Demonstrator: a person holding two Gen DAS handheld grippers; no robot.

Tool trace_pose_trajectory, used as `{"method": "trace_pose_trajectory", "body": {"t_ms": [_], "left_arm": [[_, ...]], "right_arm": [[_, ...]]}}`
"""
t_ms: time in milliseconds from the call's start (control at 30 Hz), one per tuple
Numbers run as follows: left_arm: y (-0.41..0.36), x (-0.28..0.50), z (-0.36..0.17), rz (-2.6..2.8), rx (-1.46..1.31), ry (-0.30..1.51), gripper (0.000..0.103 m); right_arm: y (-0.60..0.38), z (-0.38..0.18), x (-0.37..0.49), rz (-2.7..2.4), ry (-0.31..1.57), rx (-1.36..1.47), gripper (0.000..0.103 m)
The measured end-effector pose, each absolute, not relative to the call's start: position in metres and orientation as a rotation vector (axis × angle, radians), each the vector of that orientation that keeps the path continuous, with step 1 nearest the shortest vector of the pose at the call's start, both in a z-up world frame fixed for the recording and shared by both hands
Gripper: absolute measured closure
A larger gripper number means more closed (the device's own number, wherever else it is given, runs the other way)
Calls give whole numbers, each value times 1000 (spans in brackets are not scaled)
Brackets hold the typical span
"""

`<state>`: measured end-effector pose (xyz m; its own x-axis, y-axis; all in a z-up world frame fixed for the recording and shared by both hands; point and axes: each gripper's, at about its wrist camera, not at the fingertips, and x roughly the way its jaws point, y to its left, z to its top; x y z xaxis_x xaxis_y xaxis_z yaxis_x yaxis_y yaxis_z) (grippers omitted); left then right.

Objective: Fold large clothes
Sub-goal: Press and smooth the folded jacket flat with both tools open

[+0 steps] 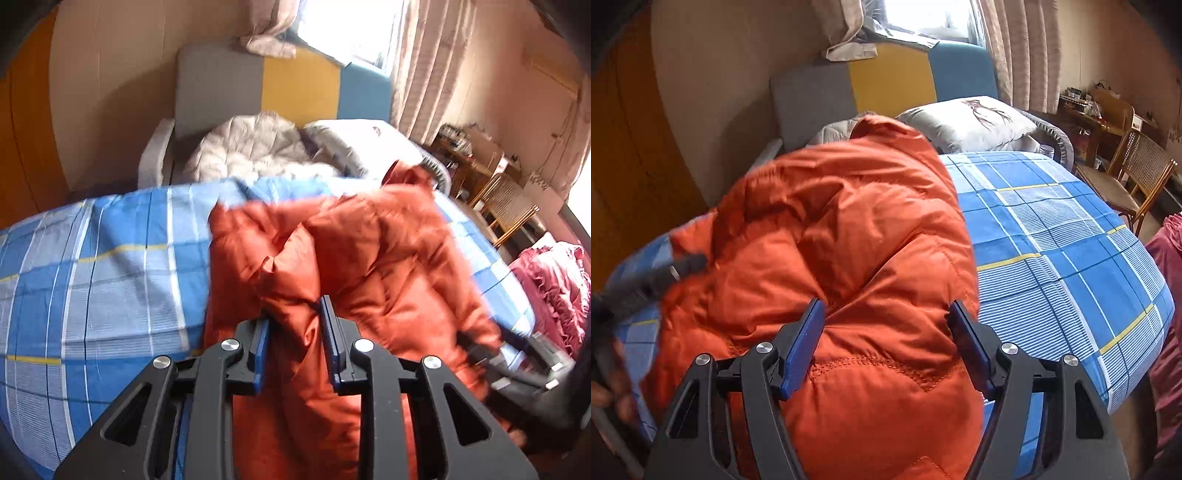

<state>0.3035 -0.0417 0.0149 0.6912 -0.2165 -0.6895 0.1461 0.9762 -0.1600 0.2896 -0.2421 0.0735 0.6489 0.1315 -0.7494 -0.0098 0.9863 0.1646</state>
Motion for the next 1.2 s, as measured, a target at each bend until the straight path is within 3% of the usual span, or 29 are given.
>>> {"method": "trace_pose_trajectory", "body": {"t_ms": [167, 433, 500, 600, 667, 700, 767, 933, 1200], "left_arm": [[-65, 316, 21, -236, -43, 755, 70], [-55, 290, 39, -211, -51, 667, 72], [-58, 289, 48, -252, -63, 628, 64], [-70, 311, 49, -295, -62, 641, 64], [-78, 327, 40, -298, -41, 678, 65], [-79, 336, 29, -288, -40, 713, 72], [-76, 344, 9, -265, -38, 760, 76], [-50, 337, -40, -233, -103, 773, 76], [-41, 332, -63, -225, -172, 750, 76]], "right_arm": [[-239, 67, 289, 89, 862, 116, 33], [-228, 59, 288, 107, 866, 47, 33], [-225, 58, 287, 103, 860, 37, 33], [-219, 60, 284, 96, 855, 28, 33], [-219, 60, 283, 96, 852, 26, 33], [-219, 59, 283, 95, 853, 29, 33], [-220, 60, 282, 98, 853, 41, 33], [-204, 57, 283, 118, 861, -12, 33], [-190, 45, 285, 63, 859, -27, 32]]}}
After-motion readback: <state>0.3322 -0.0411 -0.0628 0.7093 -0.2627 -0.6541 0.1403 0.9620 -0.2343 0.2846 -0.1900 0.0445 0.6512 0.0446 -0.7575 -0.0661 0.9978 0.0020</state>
